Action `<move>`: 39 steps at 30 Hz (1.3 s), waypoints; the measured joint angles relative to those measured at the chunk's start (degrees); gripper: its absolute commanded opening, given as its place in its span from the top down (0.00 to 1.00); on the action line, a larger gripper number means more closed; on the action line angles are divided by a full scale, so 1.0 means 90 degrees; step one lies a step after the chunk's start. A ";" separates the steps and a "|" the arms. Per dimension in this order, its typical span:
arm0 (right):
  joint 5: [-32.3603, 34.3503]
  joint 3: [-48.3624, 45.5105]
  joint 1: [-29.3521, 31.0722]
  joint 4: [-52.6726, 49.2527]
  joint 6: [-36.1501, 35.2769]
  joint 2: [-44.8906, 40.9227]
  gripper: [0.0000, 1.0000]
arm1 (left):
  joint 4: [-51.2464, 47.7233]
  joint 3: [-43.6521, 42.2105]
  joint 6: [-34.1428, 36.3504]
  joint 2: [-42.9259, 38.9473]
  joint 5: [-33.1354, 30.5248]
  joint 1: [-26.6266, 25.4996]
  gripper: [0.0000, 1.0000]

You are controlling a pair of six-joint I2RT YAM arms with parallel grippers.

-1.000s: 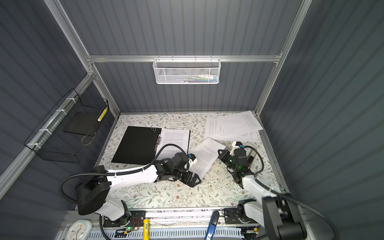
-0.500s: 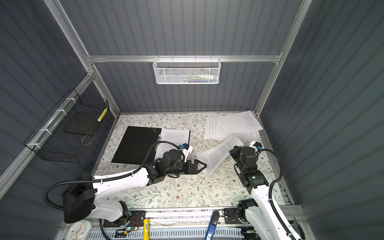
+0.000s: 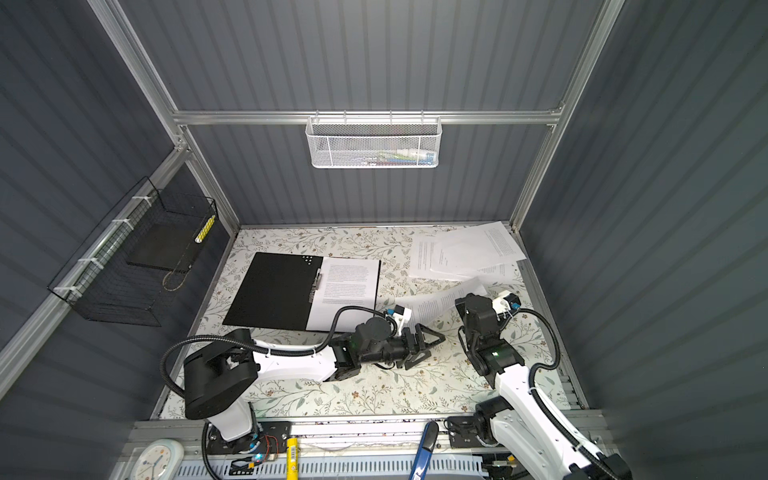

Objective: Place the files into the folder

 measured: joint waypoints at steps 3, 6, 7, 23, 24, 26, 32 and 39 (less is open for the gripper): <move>0.0056 -0.0117 0.0058 0.0027 0.0061 -0.0180 1.00 | 0.0289 -0.0007 -0.0410 0.0262 -0.0440 0.0000 0.07; 0.0090 -0.0260 0.0075 0.0036 0.0087 -0.0391 1.00 | 0.0600 0.0012 -0.0675 0.0515 -0.0775 0.0000 0.08; 0.0095 -0.0313 0.0075 0.0034 0.0090 -0.0469 1.00 | 0.0656 0.0051 -0.0770 0.0605 -0.0874 0.0005 0.09; 0.0066 -0.1030 0.0189 -0.0012 0.0141 -0.1489 1.00 | 0.1651 0.0454 -0.1732 0.1656 -0.1863 0.0005 0.58; 0.0063 -0.1076 0.0194 -0.0039 0.0155 -0.1588 1.00 | 0.1710 0.0486 -0.1763 0.1746 -0.1885 0.0005 0.62; 0.0053 -0.1156 0.0194 -0.0092 0.0172 -0.1751 1.00 | 0.1746 0.0510 -0.1797 0.1872 -0.1899 0.0005 0.65; -0.0109 -0.1428 0.0194 -0.0192 -0.0102 -0.2261 0.71 | 0.1729 0.0578 -0.1809 0.1948 -0.1897 0.0005 0.93; -0.0840 -0.1433 0.0194 -0.0075 -0.1566 -0.2693 0.01 | 0.1649 0.0828 -0.1627 0.1948 -0.1868 0.0163 1.00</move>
